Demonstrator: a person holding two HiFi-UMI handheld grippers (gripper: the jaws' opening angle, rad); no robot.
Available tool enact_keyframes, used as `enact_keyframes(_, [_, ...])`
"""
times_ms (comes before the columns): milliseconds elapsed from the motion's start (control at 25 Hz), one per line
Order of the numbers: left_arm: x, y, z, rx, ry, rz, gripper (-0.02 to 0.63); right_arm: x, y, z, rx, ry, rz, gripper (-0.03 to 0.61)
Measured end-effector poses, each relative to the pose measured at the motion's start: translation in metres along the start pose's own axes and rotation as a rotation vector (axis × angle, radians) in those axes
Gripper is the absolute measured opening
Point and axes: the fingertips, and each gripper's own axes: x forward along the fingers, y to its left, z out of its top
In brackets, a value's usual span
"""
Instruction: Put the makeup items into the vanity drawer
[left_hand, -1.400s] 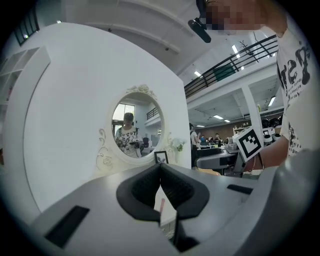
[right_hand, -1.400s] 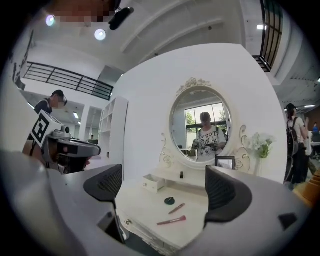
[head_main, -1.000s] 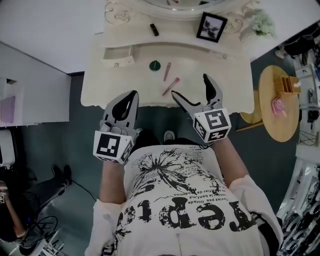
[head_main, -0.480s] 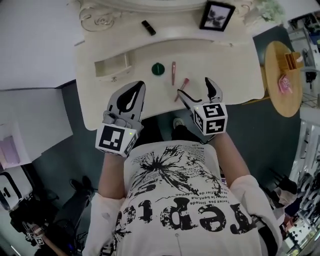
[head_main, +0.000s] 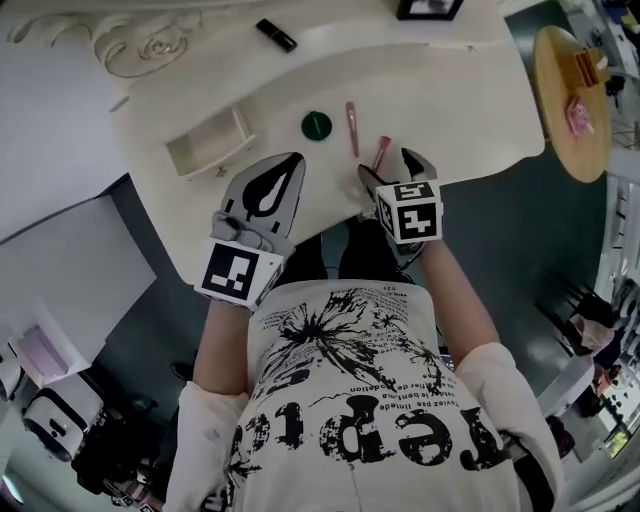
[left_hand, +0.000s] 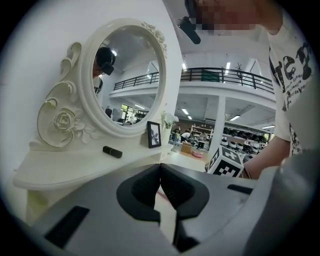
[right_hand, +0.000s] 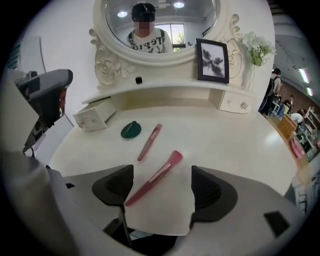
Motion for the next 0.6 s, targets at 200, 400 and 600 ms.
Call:
enact_keyframes(200, [0.008, 0.015, -0.018, -0.002, 0.053, -0.037, 0.014, 0.015, 0.002, -0.005, 0.053, 0.068, -0.052, 0.325])
enact_keyframes(400, [0.014, 0.020, -0.010, -0.005, 0.022, -0.043, 0.014, 0.013, 0.005, -0.005, 0.061, 0.109, -0.047, 0.259])
enact_keyframes(600, [0.015, 0.020, 0.008, -0.004, -0.038, -0.040, 0.014, 0.015, 0.004, -0.003, 0.092, 0.149, -0.038, 0.067])
